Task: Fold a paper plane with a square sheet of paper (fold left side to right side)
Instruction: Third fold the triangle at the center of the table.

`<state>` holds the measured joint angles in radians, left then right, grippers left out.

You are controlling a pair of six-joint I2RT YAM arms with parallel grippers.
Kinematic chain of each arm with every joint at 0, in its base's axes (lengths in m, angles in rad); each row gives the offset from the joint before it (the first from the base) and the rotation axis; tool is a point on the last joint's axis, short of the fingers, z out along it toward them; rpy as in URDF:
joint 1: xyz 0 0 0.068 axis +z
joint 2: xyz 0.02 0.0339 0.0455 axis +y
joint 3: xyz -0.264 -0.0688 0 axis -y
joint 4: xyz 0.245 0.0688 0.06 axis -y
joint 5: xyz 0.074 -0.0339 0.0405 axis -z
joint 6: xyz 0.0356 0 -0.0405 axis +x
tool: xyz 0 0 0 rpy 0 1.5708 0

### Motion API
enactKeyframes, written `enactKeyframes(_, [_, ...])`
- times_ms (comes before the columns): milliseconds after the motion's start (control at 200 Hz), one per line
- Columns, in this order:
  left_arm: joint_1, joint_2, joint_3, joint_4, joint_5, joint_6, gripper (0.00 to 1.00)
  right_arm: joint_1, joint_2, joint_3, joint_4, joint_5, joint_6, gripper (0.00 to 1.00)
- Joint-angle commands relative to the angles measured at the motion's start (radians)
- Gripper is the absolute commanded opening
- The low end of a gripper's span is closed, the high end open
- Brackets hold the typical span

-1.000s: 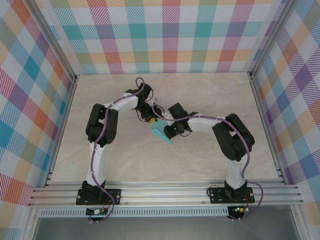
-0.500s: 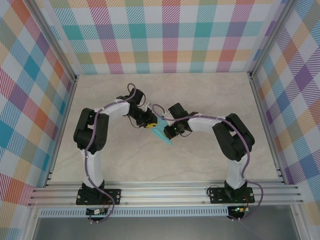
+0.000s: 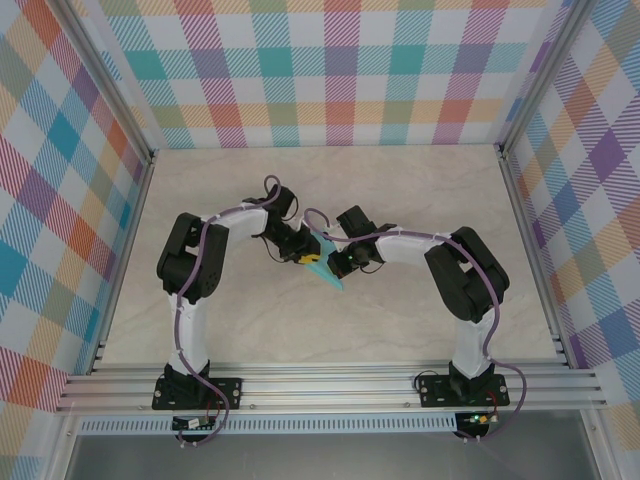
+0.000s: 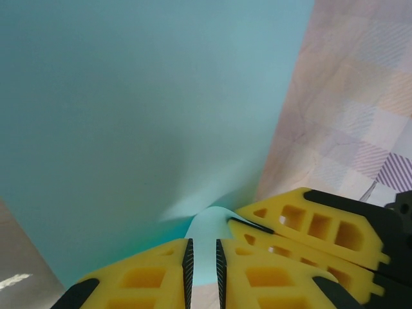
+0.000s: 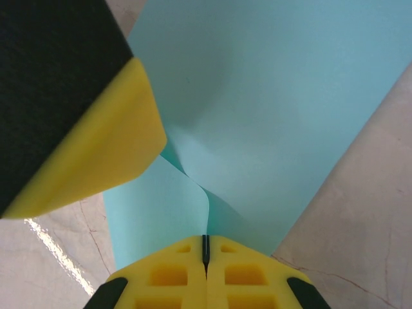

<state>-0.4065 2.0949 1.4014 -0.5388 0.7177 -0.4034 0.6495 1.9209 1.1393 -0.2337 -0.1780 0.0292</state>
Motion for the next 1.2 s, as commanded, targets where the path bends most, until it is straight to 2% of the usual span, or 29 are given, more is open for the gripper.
enactKeyframes(0, [-0.015, 0.016, -0.019, -0.005, -0.028, 0.003, 0.18, 0.001, 0.041, -0.001, -0.082, -0.019, -0.017, 0.00])
enactKeyframes(365, [-0.015, 0.037, -0.060, -0.015, -0.089, 0.021, 0.18, 0.001, 0.041, 0.005, -0.087, -0.006, -0.017, 0.00])
enactKeyframes(585, [-0.017, 0.025, -0.128, -0.003, -0.138, 0.023, 0.17, -0.027, -0.007, 0.037, -0.089, -0.068, 0.032, 0.00])
enactKeyframes(820, [-0.026, 0.035, -0.168, 0.007, -0.190, 0.021, 0.16, -0.079, -0.079, 0.075, -0.112, -0.113, 0.094, 0.14])
enactKeyframes(925, [-0.029, 0.043, -0.163, 0.010, -0.195, 0.019, 0.16, -0.088, -0.120, 0.077, -0.144, -0.120, 0.091, 0.23])
enactKeyframes(1010, [-0.032, 0.045, -0.159, 0.008, -0.198, 0.018, 0.16, -0.088, -0.141, 0.075, -0.174, -0.166, 0.092, 0.26])
enactKeyframes(1195, [-0.032, 0.045, -0.154, 0.006, -0.202, 0.019, 0.15, -0.075, -0.162, 0.021, -0.145, -0.381, 0.169, 0.24])
